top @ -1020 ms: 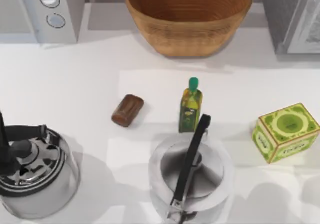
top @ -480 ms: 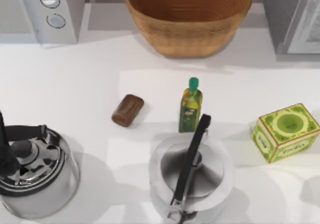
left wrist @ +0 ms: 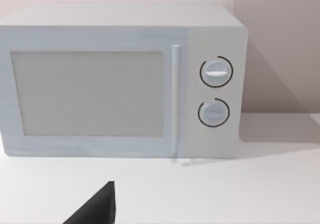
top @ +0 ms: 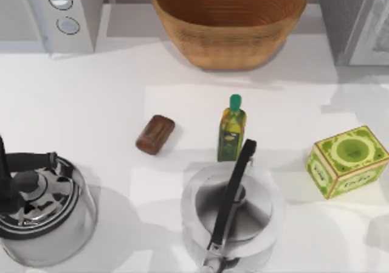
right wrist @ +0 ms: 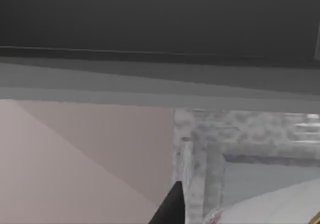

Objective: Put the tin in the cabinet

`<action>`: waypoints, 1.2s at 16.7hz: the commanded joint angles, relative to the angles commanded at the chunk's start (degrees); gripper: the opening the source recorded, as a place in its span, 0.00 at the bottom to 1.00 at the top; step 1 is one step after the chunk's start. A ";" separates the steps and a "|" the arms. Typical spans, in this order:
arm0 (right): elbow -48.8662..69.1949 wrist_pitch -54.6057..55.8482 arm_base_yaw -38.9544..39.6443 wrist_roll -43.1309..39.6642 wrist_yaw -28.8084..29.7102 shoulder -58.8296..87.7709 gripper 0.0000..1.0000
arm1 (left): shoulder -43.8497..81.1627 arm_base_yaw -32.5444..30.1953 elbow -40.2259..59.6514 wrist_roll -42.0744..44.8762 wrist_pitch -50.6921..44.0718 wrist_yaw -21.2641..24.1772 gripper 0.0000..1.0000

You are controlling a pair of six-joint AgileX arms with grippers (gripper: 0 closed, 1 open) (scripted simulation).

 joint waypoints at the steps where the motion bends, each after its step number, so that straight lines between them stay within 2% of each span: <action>1: 5.39 -1.47 0.68 0.16 0.77 3.74 0.00 | 0.00 0.00 0.00 0.00 0.00 0.00 1.00; 5: 21.48 -8.02 3.24 1.21 4.47 16.77 0.00 | 0.00 0.00 0.00 0.00 0.00 0.00 1.00; 9: 32.40 -14.21 5.14 2.27 8.06 26.12 0.00 | 0.00 0.00 0.00 0.00 0.00 0.00 1.00; 20: 38.73 -17.60 4.79 2.09 8.98 32.08 0.00 | 0.00 0.00 0.00 0.00 0.00 0.00 1.00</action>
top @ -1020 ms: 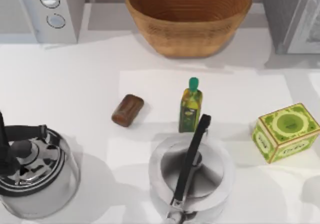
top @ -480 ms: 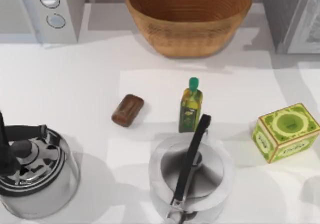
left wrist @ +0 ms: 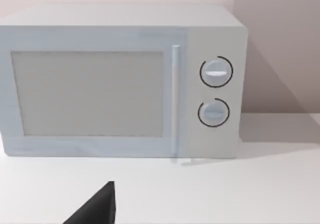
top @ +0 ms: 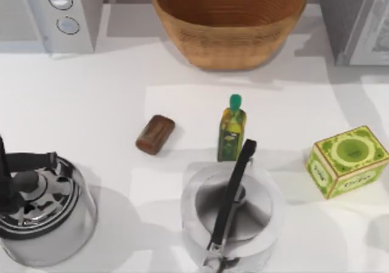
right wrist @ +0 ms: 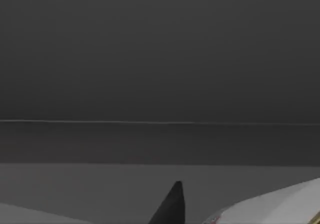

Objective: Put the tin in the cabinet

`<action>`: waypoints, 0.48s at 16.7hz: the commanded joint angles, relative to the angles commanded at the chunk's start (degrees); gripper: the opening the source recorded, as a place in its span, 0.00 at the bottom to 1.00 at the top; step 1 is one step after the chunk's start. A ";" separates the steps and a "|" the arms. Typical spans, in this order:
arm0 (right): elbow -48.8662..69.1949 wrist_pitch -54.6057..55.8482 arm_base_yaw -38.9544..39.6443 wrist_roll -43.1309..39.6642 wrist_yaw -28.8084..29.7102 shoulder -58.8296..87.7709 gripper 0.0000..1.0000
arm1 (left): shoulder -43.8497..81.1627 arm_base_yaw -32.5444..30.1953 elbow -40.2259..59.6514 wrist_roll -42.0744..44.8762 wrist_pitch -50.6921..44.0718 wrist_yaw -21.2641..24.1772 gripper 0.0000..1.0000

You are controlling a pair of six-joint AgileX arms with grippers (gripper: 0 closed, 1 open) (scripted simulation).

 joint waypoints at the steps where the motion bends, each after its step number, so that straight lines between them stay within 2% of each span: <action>1: 2.51 -0.90 -0.23 -0.17 -0.15 2.35 0.00 | 0.00 0.00 0.00 0.00 0.00 0.00 1.00; 4: 13.62 -4.06 -1.03 -0.60 -0.94 11.66 0.00 | 0.00 0.00 0.00 0.00 0.00 0.00 1.00; 8: 34.28 -8.42 -2.30 -0.53 -2.38 25.04 0.00 | 0.00 0.00 0.00 0.00 0.00 0.00 1.00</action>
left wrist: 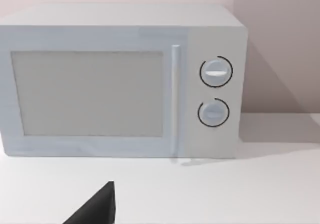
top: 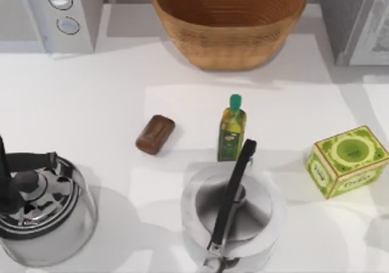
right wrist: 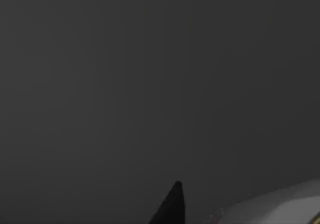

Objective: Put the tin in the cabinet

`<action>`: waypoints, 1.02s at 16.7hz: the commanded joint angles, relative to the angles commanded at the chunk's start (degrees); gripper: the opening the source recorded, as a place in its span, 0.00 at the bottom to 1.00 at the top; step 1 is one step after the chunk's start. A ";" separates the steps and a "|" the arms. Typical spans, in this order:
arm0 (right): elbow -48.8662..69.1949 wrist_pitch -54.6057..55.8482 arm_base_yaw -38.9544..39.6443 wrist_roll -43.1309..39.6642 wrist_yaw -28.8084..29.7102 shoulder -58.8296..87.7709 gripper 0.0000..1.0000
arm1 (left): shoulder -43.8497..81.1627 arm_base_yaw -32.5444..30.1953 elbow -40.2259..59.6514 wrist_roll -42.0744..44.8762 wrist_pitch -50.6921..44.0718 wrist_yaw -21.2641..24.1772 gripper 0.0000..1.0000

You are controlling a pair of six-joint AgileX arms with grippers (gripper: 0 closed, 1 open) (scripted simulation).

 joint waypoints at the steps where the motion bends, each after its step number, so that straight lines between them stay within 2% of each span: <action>1: 4.64 -0.96 -0.34 0.12 -0.35 2.98 0.00 | 0.00 0.00 0.00 0.00 0.00 0.00 1.00; 6: 18.72 -4.26 -1.81 0.73 -1.53 13.54 0.00 | 0.00 0.00 0.00 0.00 0.00 0.00 1.00; 12: 20.11 -4.64 -2.04 0.79 -1.64 14.74 0.00 | 0.00 0.00 0.00 0.00 0.00 0.00 1.00; 17: 20.11 -4.64 -2.04 0.79 -1.64 14.74 0.38 | 0.00 0.00 0.00 0.00 0.00 0.00 1.00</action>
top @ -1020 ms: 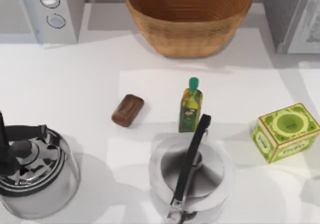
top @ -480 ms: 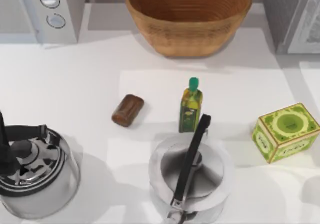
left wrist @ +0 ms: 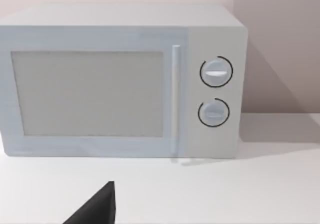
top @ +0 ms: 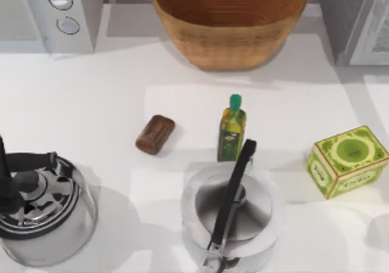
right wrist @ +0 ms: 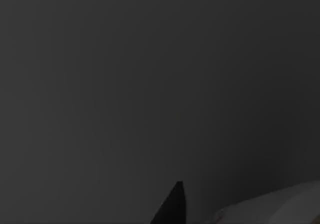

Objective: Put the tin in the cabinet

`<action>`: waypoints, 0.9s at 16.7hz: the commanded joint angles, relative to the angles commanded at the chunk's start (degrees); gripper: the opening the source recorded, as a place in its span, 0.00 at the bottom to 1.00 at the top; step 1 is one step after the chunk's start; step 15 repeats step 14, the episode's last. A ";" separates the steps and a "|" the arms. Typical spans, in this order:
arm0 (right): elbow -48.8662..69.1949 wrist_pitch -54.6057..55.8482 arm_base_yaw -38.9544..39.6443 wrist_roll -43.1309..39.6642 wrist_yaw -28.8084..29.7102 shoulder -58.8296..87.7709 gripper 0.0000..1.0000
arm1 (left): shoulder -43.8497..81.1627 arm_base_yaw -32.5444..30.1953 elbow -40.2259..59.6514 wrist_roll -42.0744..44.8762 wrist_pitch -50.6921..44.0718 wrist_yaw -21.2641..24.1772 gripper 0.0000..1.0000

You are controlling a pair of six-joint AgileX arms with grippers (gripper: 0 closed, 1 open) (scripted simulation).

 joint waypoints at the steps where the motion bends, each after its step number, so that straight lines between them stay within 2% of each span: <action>1: 0.00 0.00 0.00 0.00 0.00 0.00 0.45 | 0.00 0.00 0.00 0.00 0.00 0.00 1.00; 8: 0.00 0.00 0.00 0.00 0.00 0.00 0.98 | 0.00 0.00 0.00 0.00 0.00 0.00 1.00; 15: 0.00 0.00 0.00 0.00 0.00 0.00 1.00 | 0.00 0.00 0.00 0.00 0.00 0.00 1.00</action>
